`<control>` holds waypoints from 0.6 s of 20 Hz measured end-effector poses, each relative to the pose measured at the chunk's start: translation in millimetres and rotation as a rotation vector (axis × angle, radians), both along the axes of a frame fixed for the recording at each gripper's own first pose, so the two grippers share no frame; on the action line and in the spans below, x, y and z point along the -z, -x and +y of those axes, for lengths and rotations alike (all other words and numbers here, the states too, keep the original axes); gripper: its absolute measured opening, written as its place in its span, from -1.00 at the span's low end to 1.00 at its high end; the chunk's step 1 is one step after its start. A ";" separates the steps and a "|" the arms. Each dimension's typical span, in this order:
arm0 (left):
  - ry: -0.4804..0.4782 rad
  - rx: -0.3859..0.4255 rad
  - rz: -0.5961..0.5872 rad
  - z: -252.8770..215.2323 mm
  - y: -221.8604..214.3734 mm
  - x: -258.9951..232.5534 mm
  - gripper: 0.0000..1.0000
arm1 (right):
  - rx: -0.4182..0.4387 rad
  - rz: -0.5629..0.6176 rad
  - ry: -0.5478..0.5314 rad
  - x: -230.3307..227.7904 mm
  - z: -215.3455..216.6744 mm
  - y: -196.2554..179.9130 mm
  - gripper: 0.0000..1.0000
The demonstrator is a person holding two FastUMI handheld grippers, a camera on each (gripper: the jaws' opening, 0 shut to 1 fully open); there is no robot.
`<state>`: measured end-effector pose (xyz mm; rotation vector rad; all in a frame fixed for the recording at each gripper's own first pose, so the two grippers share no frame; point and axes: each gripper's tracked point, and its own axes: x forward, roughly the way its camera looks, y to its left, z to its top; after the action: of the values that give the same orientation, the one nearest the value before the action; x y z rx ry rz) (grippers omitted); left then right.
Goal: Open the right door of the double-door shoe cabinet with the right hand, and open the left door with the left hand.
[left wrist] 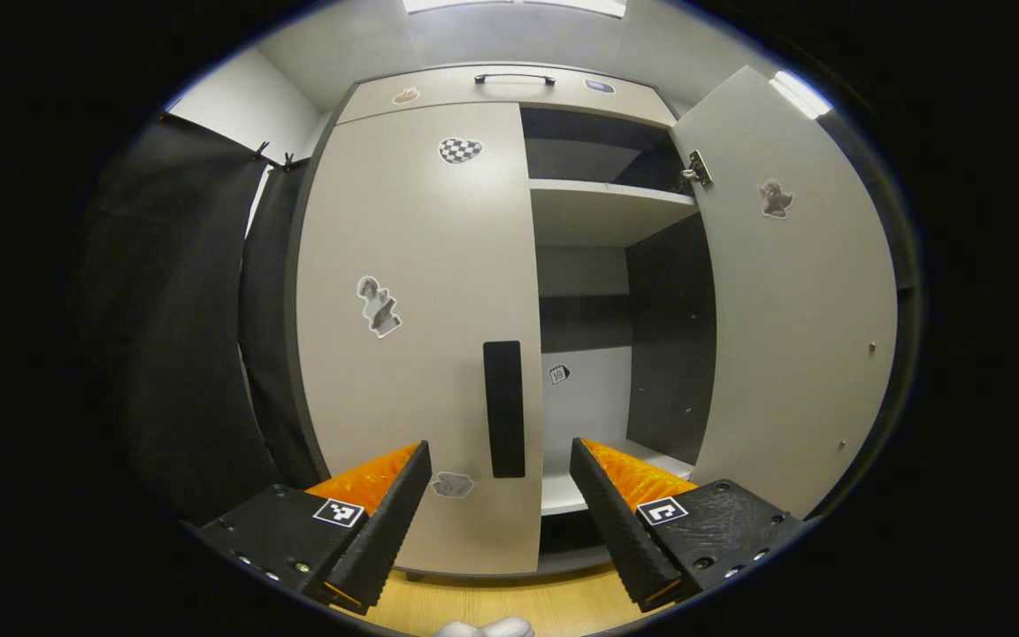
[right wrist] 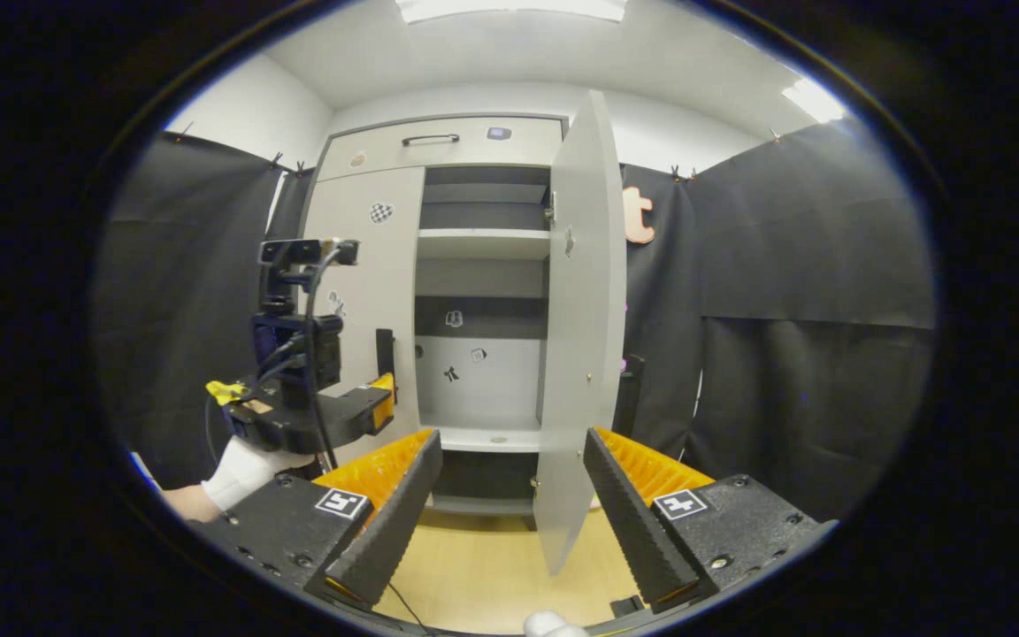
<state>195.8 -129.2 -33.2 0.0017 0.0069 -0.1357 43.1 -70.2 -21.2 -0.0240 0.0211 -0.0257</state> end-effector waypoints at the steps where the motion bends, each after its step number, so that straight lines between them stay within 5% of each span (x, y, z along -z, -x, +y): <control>1: 0.003 0.002 0.001 -3.4 -10.7 2.1 0.92 | 0.010 -0.001 0.002 -0.4 -2.2 0.8 1.00; 10: -0.009 -0.011 0.031 -10.7 -78.6 16.4 1.00 | 0.064 0.023 0.017 3.3 -14.2 0.7 1.00; 12: -0.015 -0.029 0.058 -5.9 -84.4 21.8 0.79 | 0.060 0.028 0.020 4.1 -13.3 -0.8 1.00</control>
<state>280.2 -135.1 -55.0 0.0125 0.0655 -0.1071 43.9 -83.4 -25.3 -0.0439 0.0499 -0.0857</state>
